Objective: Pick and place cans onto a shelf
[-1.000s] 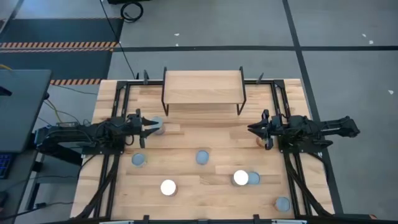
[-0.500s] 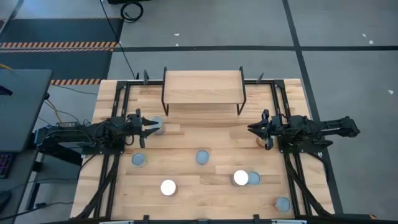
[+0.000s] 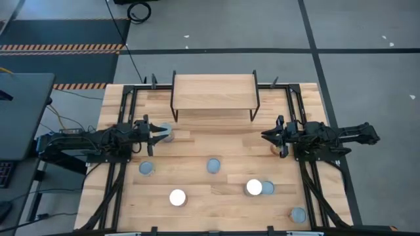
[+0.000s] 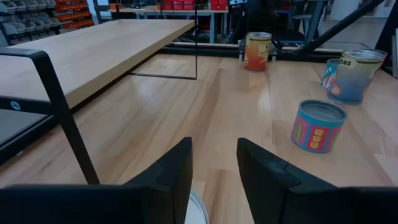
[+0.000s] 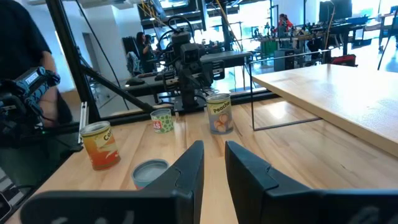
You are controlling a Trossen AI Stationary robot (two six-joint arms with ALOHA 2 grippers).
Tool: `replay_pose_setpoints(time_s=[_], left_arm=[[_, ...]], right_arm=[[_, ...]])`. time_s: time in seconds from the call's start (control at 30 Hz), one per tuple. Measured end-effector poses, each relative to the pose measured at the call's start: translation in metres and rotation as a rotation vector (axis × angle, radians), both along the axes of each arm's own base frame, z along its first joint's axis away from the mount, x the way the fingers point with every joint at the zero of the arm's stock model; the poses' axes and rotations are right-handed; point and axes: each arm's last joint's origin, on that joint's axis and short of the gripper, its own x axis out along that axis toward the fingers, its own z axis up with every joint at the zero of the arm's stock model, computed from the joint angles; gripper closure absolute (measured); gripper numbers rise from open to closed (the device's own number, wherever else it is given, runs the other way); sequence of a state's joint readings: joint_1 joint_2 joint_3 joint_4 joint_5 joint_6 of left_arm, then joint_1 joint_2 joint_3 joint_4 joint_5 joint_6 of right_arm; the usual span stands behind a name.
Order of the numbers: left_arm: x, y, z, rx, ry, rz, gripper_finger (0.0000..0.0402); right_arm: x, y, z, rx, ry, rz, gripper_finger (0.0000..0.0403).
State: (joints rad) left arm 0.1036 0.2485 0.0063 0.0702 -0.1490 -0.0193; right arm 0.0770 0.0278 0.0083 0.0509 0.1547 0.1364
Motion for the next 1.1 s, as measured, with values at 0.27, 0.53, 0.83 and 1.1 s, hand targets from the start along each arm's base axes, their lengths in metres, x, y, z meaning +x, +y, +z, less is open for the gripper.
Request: replay_pose_setpoints(time_s=[0.27,0.53,0.83,1.1], left_arm=[[0.0,0.0,0.0,0.0,0.0,0.0,0.0269],[0.0,0.0,0.0,0.0,0.0,0.0,0.0269],[0.0003,-0.0021,0.0,0.0,0.0,-0.019,0.0269],[0.0014,-0.0025,0.0094,-0.037,-0.108,-0.031,0.0269]], right_arm=[[0.0,0.0,0.0001,0.0,0.0,0.0,0.033],[0.0,0.0,0.0,0.0,0.0,0.0,0.033],[0.0,0.0,-0.0001,0.0,0.0,0.0,0.033],[0.0,0.0,-0.0001,0.0,0.0,0.0,0.033]])
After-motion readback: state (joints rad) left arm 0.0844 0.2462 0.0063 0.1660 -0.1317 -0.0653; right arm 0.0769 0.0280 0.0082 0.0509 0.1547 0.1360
